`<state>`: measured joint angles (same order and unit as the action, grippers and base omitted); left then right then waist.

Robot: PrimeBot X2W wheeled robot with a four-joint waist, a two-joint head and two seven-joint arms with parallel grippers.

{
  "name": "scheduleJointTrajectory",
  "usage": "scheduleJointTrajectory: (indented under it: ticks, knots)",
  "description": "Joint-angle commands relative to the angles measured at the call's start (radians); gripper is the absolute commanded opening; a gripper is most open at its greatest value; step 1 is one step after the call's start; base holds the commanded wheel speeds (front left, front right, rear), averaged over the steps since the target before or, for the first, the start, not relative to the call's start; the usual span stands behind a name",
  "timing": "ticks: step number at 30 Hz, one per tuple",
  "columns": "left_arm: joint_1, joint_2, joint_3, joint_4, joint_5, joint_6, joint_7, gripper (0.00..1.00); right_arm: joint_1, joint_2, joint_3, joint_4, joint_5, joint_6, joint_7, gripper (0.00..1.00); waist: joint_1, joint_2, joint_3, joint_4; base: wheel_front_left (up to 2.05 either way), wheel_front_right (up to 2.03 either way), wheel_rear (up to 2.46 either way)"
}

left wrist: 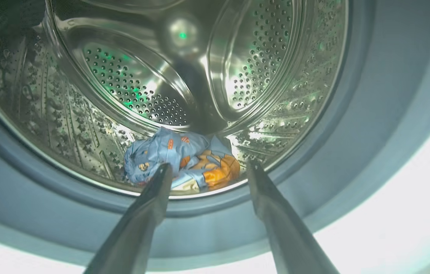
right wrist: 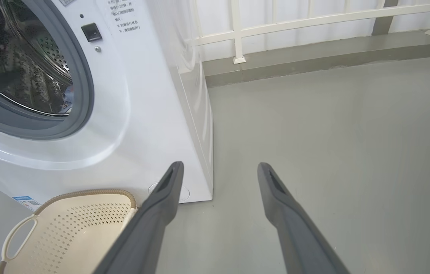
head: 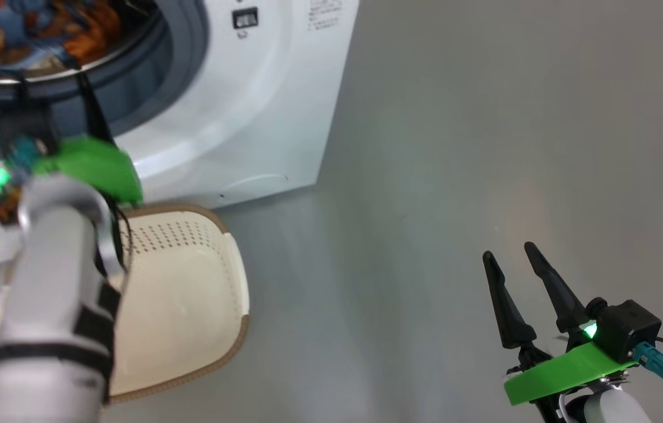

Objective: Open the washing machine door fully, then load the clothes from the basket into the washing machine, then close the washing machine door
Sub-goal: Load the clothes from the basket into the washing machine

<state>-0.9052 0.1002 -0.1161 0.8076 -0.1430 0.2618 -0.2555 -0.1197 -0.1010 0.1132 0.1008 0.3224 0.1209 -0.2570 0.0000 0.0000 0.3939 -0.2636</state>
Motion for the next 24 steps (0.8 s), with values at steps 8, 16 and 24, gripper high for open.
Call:
scheduleJointTrajectory:
  ticks: [8,16,24]
  knots:
    - [0.359,-0.021,0.010,-0.302,-0.004,-0.036,-0.006,1.00,0.058,-0.015,0.010,-0.023,-0.033,0.010,-0.005,1.00,0.0000,0.0000,-0.153,0.064,0.00,0.00,0.00]
    - [0.593,-0.042,0.012,-0.521,-0.015,-0.060,-0.006,1.00,0.090,-0.025,0.004,-0.025,-0.051,0.010,-0.005,1.00,0.0000,0.0000,-0.218,0.089,0.00,0.00,0.00]
    - [0.803,-0.049,0.020,-0.646,-0.032,-0.074,-0.006,1.00,0.128,-0.044,-0.011,-0.032,-0.072,0.010,-0.005,1.00,0.0000,0.0000,-0.289,0.133,0.00,0.00,0.00]
